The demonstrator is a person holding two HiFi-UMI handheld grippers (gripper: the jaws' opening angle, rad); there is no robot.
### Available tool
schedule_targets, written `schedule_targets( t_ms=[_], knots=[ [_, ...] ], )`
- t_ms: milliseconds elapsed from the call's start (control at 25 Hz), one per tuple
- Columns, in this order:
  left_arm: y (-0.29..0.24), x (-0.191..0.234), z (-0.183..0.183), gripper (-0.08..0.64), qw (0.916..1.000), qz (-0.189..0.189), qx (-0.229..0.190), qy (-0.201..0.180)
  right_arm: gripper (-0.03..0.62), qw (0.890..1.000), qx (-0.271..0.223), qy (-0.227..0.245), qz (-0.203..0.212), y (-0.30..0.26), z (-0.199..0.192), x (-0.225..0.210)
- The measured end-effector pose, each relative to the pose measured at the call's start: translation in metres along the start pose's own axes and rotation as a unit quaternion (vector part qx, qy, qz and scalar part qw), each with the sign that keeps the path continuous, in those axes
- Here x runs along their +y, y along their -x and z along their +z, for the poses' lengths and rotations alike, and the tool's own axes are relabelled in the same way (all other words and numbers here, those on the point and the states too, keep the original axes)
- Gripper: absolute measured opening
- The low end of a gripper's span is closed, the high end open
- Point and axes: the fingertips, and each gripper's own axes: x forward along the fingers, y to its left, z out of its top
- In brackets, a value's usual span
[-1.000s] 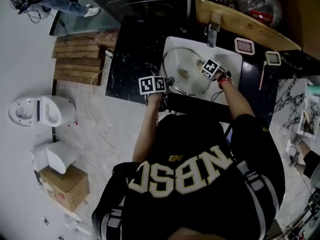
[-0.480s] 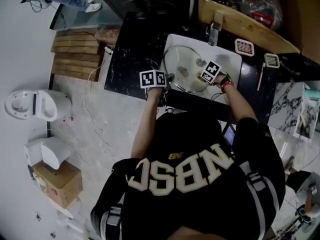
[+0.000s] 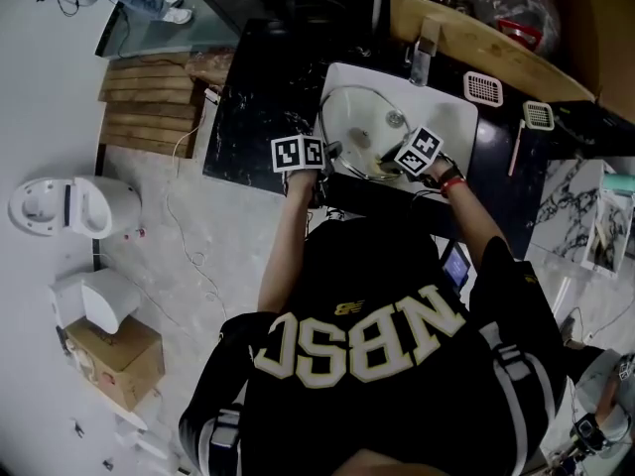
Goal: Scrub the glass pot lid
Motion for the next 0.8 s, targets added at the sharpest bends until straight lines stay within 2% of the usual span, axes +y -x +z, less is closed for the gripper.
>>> schedule_targets(
  t_ms=[360, 520, 800],
  knots=[
    [0.001, 0.0, 0.001, 0.14, 0.9999, -0.006, -0.003, 0.008, 0.055, 0.998, -0.064, 0.008, 0.019, -0.002, 0.038, 0.034],
    [0.003, 0.0, 0.0, 0.133, 0.9997, -0.013, -0.004, 0.021, 0.058, 0.995, -0.093, -0.016, 0.019, -0.004, 0.054, 0.037],
    [0.005, 0.003, 0.0, 0.106, 0.9985, -0.027, -0.005, 0.047, 0.058, 0.985, -0.158, -0.068, 0.009, -0.015, 0.078, 0.03]
  ],
)
